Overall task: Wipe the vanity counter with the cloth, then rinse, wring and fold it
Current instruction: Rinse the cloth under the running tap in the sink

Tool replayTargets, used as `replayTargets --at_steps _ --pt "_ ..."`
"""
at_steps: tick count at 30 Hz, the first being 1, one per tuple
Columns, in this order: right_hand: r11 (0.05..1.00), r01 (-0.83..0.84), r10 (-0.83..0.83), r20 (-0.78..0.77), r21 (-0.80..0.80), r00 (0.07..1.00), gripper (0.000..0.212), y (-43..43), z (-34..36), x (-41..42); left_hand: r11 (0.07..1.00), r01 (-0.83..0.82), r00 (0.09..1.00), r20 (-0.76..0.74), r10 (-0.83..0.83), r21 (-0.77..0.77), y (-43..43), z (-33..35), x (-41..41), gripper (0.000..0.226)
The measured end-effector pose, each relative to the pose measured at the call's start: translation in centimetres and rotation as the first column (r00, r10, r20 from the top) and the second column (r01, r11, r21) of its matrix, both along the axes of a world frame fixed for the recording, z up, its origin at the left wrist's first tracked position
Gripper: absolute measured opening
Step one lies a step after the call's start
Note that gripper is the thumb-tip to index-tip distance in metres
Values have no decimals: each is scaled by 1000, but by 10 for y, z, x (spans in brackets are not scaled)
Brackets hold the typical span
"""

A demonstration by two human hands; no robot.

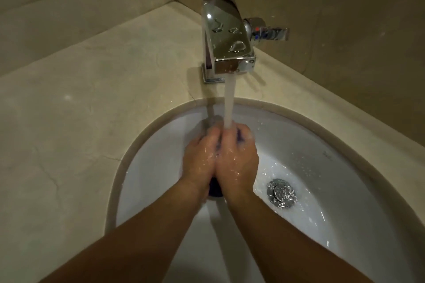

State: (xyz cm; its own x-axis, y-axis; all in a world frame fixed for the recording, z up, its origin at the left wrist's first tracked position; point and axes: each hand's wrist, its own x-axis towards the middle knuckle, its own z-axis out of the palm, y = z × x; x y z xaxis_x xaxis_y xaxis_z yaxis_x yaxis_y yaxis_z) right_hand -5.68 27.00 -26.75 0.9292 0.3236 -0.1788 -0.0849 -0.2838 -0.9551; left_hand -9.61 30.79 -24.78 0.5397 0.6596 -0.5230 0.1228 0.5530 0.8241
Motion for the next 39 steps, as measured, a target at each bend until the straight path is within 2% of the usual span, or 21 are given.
replayTargets --at_steps 7,10,13,15,17,19,20,22,24,25,27,28,30,31,32,35,37,39 --pt "992 123 -124 -76 -13 989 22 4 0 10 978 -116 983 -123 138 173 2 -4 4 18" --pt "988 154 -156 -106 -23 982 25 4 1 10 946 -82 963 -221 157 314 4 -3 5 18" --pt "983 184 -181 -180 -2 967 22 3 4 11 953 5 974 -217 64 303 6 -3 8 19" --pt "976 215 -205 -224 23 953 23 1 9 18 973 28 993 -119 0 228 7 -1 6 22" --pt "952 289 -236 -367 97 900 24 -2 12 27 999 47 999 25 -47 7 8 2 1 42" --pt "905 371 -193 -576 209 794 17 -6 12 32 968 61 994 102 -37 -242 11 2 -6 71" --pt "879 399 -145 -651 261 745 15 -7 11 33 938 43 991 135 4 -345 12 0 -9 77" --pt "823 454 -54 -749 340 660 18 -11 8 32 877 -20 981 162 111 -480 10 -6 -14 76" --pt "783 488 22 -802 385 598 24 -16 8 29 850 -72 977 133 164 -522 0 -11 -16 65" --pt "789 469 46 -798 398 600 30 -17 9 27 847 -54 980 134 146 -529 -5 -12 -16 60" --pt "845 371 39 -737 385 675 44 -18 9 21 821 16 975 191 113 -571 -11 -9 -15 58" --pt "894 297 0 -660 337 751 40 -19 9 19 801 43 969 221 113 -597 -12 -6 -14 59" --pt "969 198 -116 -432 149 894 12 -23 5 23 800 60 956 265 126 -598 -9 -1 -13 60" --pt "979 174 -132 -324 104 937 12 -24 8 25 822 52 953 274 129 -567 -5 0 -13 58" --pt "982 143 -106 -272 120 956 15 -25 12 25 850 56 955 276 106 -523 -3 3 -12 54" --pt "977 33 25 -261 213 965 34 -23 17 19 954 43 983 181 12 -297 -2 8 -5 41" --pt "985 -28 58 -174 170 983 38 -22 18 9 994 29 992 123 -16 -105 -6 6 2 39" --pt "990 -33 45 -85 134 995 31 -22 19 2 999 25 996 81 -28 37 -9 9 4 32"
